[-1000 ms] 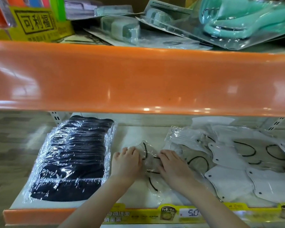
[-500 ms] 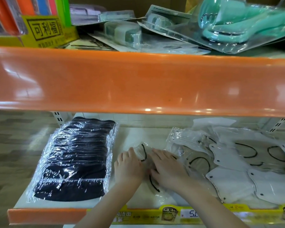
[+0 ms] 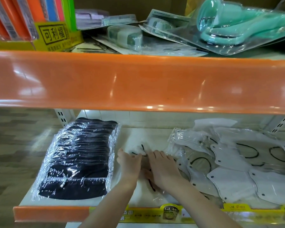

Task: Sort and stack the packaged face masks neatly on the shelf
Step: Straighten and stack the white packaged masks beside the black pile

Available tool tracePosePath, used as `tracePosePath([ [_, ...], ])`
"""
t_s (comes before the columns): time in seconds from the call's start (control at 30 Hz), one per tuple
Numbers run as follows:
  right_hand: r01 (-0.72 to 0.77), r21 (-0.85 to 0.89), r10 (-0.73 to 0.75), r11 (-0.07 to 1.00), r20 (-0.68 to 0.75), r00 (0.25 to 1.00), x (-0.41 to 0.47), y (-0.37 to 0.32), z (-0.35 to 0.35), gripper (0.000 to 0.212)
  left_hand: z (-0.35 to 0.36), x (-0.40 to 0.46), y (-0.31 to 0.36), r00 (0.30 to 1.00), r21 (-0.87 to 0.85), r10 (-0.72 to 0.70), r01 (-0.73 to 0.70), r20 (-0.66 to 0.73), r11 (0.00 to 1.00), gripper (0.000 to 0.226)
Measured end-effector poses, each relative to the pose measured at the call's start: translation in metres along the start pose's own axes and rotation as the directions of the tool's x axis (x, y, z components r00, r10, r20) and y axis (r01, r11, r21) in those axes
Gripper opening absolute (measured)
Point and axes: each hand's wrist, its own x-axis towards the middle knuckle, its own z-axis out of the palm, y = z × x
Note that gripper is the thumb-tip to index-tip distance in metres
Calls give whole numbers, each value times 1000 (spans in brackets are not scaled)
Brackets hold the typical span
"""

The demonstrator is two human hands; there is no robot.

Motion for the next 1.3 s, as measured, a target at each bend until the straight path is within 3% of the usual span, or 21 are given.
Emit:
tracePosePath([
  [0.1,-30,40,30,999,13,999,-1,0,-3,51,-3,0,0,1000,-110,-29,29,8,994,81],
  [0.17,-38,127,38,991,1,999,-2,2,-5,46,-6,0,3,999,-163,25,-19,37,986,71],
  [0.3,-88,517,155,852,-88,984,3,12,-12,45,-15,-6,30,939,-167,329,-311,98,936,54],
  [0.37,-158,735,241,660,-8,971,10,17,-19,55,-22,-9,49,865,-169,480,-457,146,873,53],
  [0.43,-187,939,256,288,113,960,17,20,-30,60,-31,-11,67,809,-184,542,-511,226,840,51],
  [0.5,-157,984,244,-83,173,954,21,21,-40,43,-37,-9,78,778,-198,572,-537,259,820,47],
  [0.53,-128,979,254,-161,166,953,21,22,-43,29,-39,-6,80,774,-179,584,-555,247,812,46],
  [0.63,-80,973,341,-216,152,928,20,24,-41,4,-45,3,78,826,-97,506,-499,249,861,52],
  [0.73,-6,939,381,-344,145,913,18,26,-36,2,-51,5,71,898,21,249,-275,363,961,51],
  [0.8,28,927,386,-373,128,913,15,25,-34,5,-53,4,61,883,155,150,-241,445,958,32],
  [0.87,31,946,414,-322,112,903,13,25,-30,14,-55,7,51,861,173,171,-283,479,943,13],
  [0.9,13,975,454,-223,92,886,11,25,-30,19,-56,9,48,861,160,196,-301,469,940,6],
  [0.97,-53,996,567,68,5,824,7,24,-28,35,-58,18,43,862,236,266,-392,431,889,9],
  [1.03,-33,926,605,375,-218,766,-1,24,-28,49,-58,31,39,833,381,325,-507,449,773,15],
  [1.1,52,721,405,691,-446,798,-8,27,-25,51,-55,41,40,809,491,345,-570,476,658,20],
  [1.13,84,576,239,813,-462,854,-9,27,-22,48,-54,45,43,790,530,362,-605,495,594,21],
  [1.2,132,314,-26,940,-319,947,-8,25,-14,44,-49,50,53,726,559,382,-686,572,466,21],
  [1.3,97,206,-80,974,-89,993,-4,17,-6,44,-41,56,68,660,572,413,-751,627,330,22],
])
